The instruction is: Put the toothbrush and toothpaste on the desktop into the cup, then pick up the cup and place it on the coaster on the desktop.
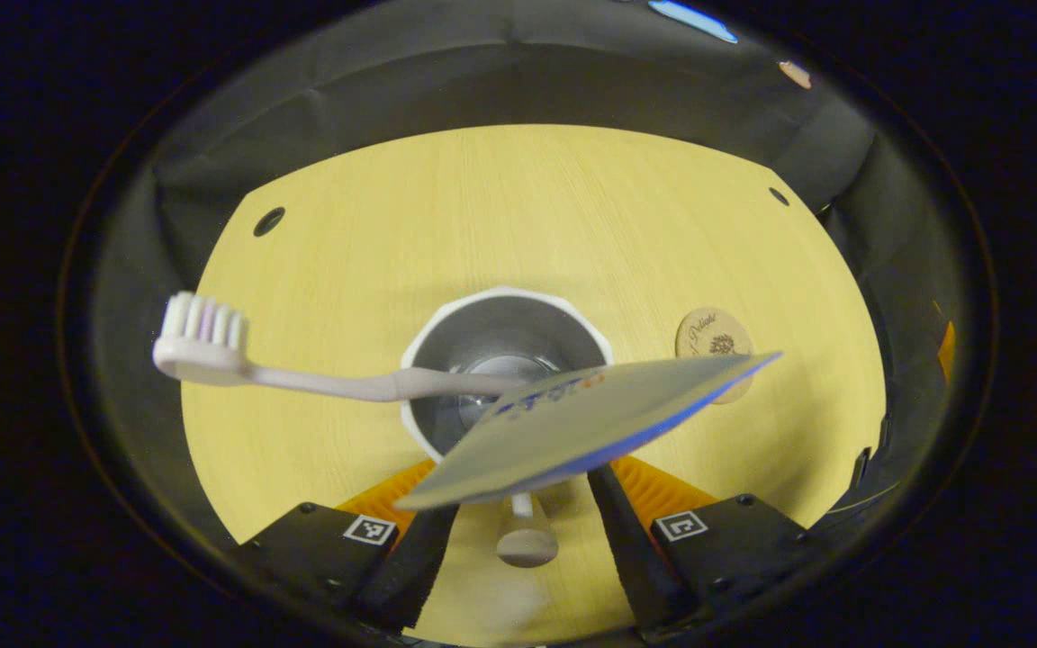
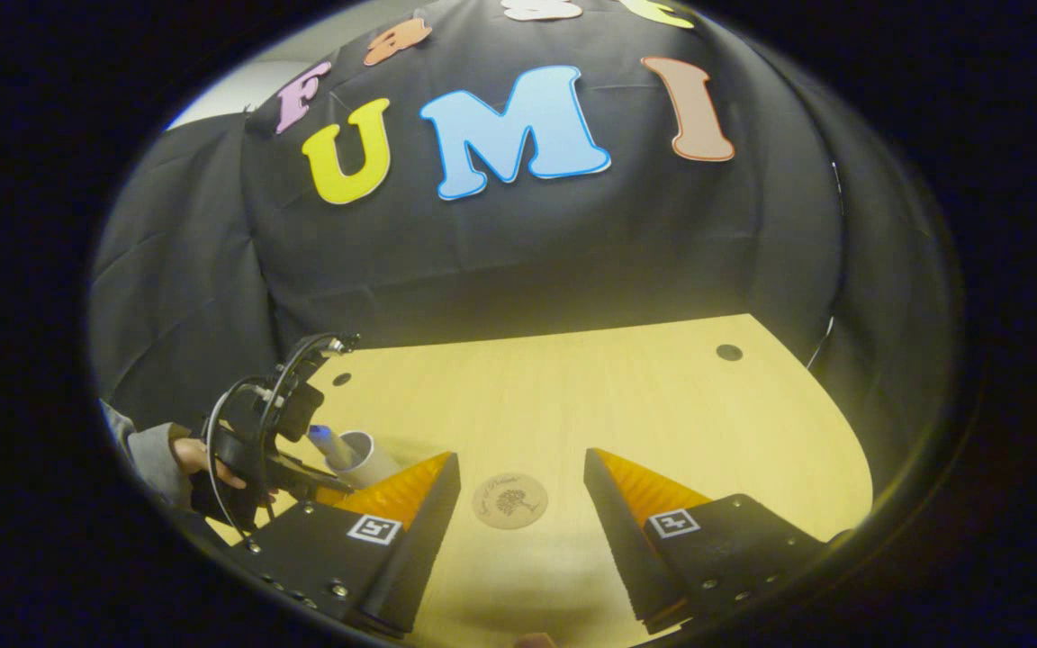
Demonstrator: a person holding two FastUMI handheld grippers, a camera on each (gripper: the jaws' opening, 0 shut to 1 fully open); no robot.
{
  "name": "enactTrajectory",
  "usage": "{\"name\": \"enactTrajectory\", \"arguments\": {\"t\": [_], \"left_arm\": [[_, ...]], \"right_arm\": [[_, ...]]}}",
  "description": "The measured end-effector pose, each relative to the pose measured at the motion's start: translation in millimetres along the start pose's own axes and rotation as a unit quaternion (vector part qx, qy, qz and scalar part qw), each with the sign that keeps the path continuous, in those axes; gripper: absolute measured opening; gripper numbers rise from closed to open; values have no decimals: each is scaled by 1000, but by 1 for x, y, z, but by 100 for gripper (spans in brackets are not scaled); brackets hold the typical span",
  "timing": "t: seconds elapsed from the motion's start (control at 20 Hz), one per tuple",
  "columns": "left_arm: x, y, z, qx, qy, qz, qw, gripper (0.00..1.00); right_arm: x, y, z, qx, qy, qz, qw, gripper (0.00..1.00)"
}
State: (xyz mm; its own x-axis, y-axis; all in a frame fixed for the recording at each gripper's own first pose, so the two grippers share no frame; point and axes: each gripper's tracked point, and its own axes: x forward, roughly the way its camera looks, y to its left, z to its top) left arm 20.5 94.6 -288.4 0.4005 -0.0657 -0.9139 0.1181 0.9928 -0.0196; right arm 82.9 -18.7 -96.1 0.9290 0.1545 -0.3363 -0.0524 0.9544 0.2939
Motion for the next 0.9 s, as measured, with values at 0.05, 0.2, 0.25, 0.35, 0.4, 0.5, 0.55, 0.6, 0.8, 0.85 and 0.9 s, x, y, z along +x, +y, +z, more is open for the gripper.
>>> {"name": "enactTrajectory", "arguments": {"t": [0.05, 0.2, 0.25, 0.35, 0.4, 0.5, 0.55, 0.6, 0.8, 0.85, 0.9], "left_arm": [[3, 4, 0, 1, 6, 9, 1000, 94], [6, 7, -2, -3, 18, 16, 1000, 62], [6, 6, -3, -6, 21, 13, 1000, 62], [7, 3, -6, -14, 22, 11, 1000, 52], [7, 5, -6, -12, 21, 15, 1000, 48], [6, 5, -5, -9, 19, 15, 1000, 42], [6, 4, -5, -10, 16, 14, 1000, 41], [6, 3, -4, -8, 11, 14, 1000, 41], [-1, -19, 9, 36, -18, 0, 999, 41], [-2, -30, 13, 43, -22, -6, 999, 41], [-4, -42, 14, 53, -22, -16, 998, 41]], "right_arm": [[0, -3, -1, 1, 2, -1, 1000, 84], [1, -8, -6, 8, 9, -6, 1000, 84], [1, -9, -8, 11, 11, -7, 1000, 84], [2, -10, -8, 12, 12, -9, 1000, 84], [2, -10, -8, 12, 12, -10, 1000, 84], [0, -9, -8, 10, 12, -12, 1000, 84], [-1, -9, -9, 9, 12, -14, 1000, 84], [-1, -10, -9, 9, 12, -15, 1000, 84], [-9, -15, -12, 14, 12, -25, 1000, 84], [-12, -16, -11, 15, 9, -27, 999, 84], [-14, -17, -11, 15, 7, -29, 999, 84]]}}
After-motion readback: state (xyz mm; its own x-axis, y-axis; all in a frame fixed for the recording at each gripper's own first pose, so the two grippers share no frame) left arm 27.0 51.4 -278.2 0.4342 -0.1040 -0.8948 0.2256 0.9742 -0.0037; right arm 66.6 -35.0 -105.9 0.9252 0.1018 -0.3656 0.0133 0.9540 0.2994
